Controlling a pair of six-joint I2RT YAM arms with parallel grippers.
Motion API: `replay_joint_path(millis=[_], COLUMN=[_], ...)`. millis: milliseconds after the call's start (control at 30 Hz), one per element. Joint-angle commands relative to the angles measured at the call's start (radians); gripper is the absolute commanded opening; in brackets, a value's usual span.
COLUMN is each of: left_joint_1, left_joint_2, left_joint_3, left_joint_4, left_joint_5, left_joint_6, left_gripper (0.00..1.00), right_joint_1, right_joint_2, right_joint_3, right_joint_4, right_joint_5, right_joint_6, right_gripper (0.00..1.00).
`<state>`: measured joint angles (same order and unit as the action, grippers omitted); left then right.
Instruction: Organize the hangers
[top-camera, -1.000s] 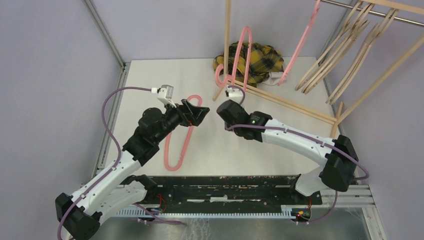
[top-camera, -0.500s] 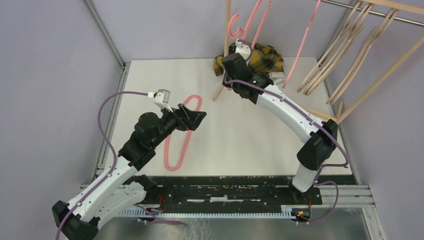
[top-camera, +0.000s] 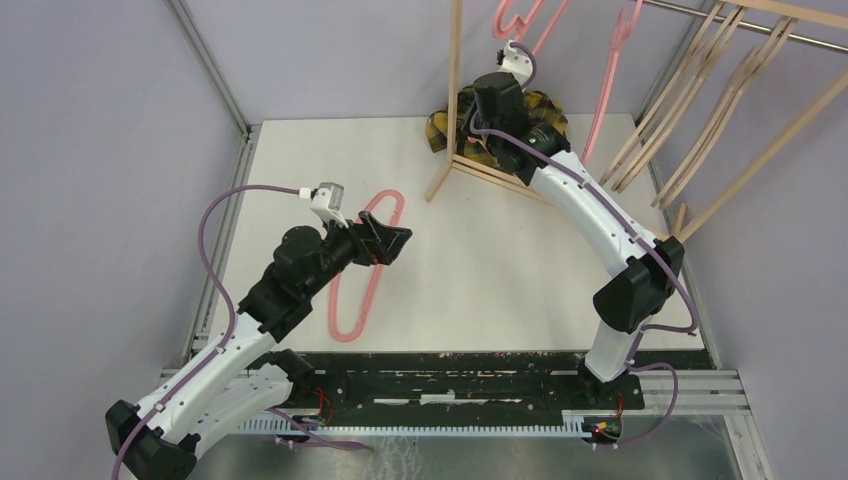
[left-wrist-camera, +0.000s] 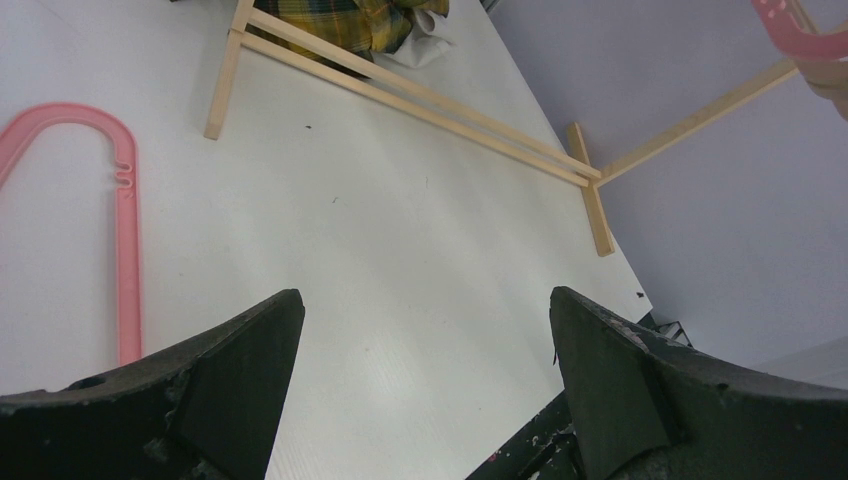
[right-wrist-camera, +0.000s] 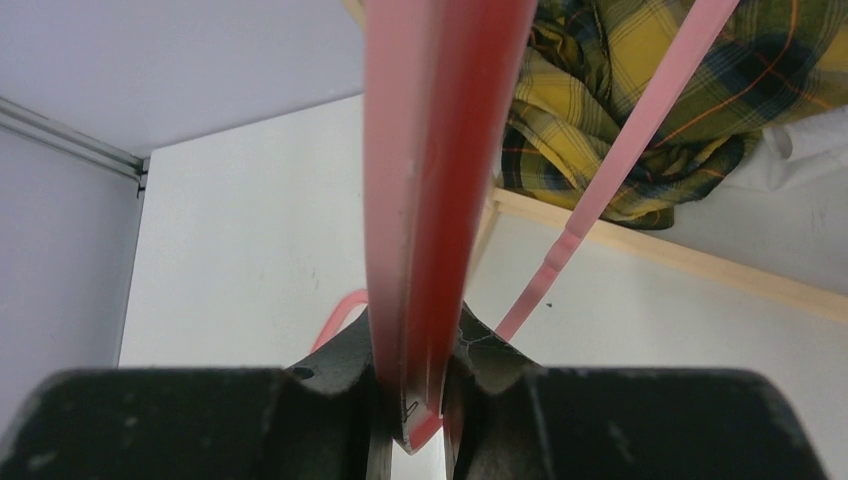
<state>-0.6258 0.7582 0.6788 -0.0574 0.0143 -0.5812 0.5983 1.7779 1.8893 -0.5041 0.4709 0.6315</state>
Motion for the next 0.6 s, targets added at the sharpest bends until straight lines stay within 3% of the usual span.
replay_joint_path(millis=[0,567], left_joint_1=[-0.001,0.0], left_joint_2=[-0.019,-0.023], left_joint_3=[-0.005,-0.003], left_joint_4=[0.015,-0.016], left_joint_5=[-0.015,-0.034], left_joint_6=[0.04,0.034], left_gripper=[0.99,0.99], right_joint_1=[-0.046,-0.229], right_joint_2=[0.013,0.109], right_joint_3=[0.068,0.217], right_joint_4=[0.069,0.039], right_joint_5=[0.009,-0.053], right_joint_6=[-0.009,0.04], right_gripper=[0.01,0.01])
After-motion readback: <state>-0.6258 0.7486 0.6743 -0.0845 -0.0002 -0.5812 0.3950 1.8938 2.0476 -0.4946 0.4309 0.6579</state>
